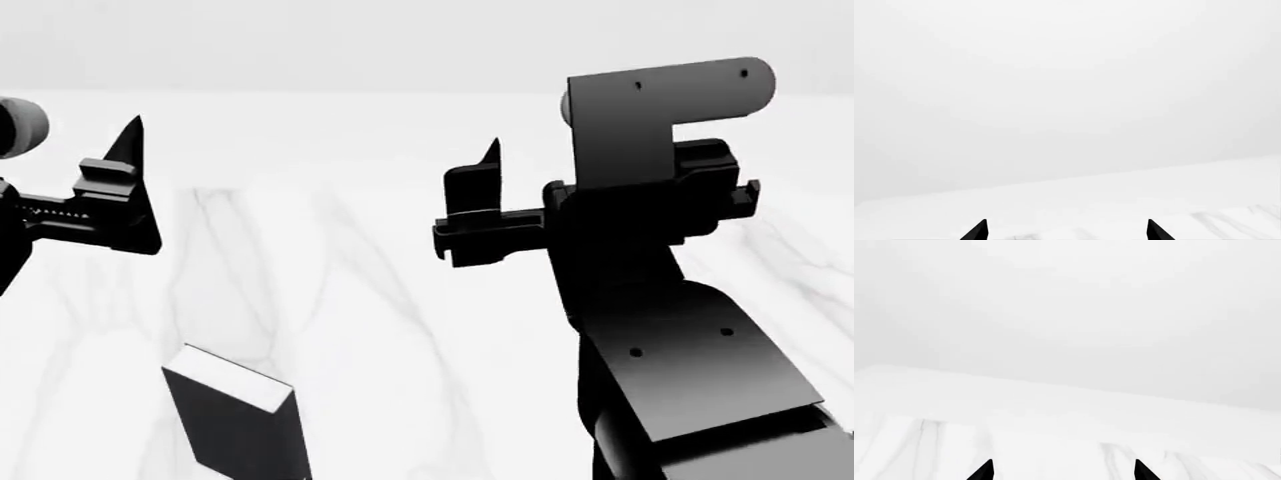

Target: Pick up the book on the left and place it on top of the shelf.

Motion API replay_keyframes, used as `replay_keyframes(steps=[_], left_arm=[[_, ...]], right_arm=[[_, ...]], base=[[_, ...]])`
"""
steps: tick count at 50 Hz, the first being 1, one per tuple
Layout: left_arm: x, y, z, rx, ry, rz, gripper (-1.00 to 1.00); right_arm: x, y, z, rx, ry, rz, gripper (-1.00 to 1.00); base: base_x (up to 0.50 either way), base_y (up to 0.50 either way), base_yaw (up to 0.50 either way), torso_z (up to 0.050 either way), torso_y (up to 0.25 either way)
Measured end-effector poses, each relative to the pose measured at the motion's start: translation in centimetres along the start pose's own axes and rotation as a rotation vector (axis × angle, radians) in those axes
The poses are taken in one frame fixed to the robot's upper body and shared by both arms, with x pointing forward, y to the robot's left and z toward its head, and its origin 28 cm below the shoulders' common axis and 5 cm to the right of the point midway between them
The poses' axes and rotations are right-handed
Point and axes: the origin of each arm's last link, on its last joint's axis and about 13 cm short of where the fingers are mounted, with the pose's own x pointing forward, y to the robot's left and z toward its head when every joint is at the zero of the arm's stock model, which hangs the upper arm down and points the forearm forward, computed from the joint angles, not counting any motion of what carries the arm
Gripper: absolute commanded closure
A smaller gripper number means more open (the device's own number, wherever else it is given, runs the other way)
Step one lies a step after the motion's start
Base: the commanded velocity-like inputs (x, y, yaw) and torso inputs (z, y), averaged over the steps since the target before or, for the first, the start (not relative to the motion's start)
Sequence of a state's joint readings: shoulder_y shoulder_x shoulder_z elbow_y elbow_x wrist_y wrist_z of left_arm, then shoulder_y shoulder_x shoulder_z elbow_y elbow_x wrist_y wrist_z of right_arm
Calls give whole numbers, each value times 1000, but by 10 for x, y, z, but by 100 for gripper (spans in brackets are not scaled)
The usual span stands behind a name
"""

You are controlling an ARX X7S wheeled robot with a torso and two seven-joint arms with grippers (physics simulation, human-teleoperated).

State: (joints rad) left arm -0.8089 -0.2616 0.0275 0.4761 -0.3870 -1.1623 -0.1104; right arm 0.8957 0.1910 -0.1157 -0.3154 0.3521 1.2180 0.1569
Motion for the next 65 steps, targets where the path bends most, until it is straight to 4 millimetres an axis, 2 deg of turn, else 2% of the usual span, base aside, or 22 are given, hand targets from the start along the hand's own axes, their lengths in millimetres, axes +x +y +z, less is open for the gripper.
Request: replay_keyframes(steps=[11,28,41,65], left_arm=[[0,1,0,0,0,2,-100],[0,2,1,0,0,6,-100],[0,3,2,1,-2,7,-100],[0,4,0,-5,2,9,-100]], right_arm=[[6,2,11,-90,48,157,-100],[35,-3,15,-179,175,490,-100],[44,-1,8,-251,227,619,-100],[47,17,-12,-303,286,745,-100]], base=[[0,0,0,0,0],[0,0,0,0,0],[0,0,0,0,0],[0,0,0,0,0]])
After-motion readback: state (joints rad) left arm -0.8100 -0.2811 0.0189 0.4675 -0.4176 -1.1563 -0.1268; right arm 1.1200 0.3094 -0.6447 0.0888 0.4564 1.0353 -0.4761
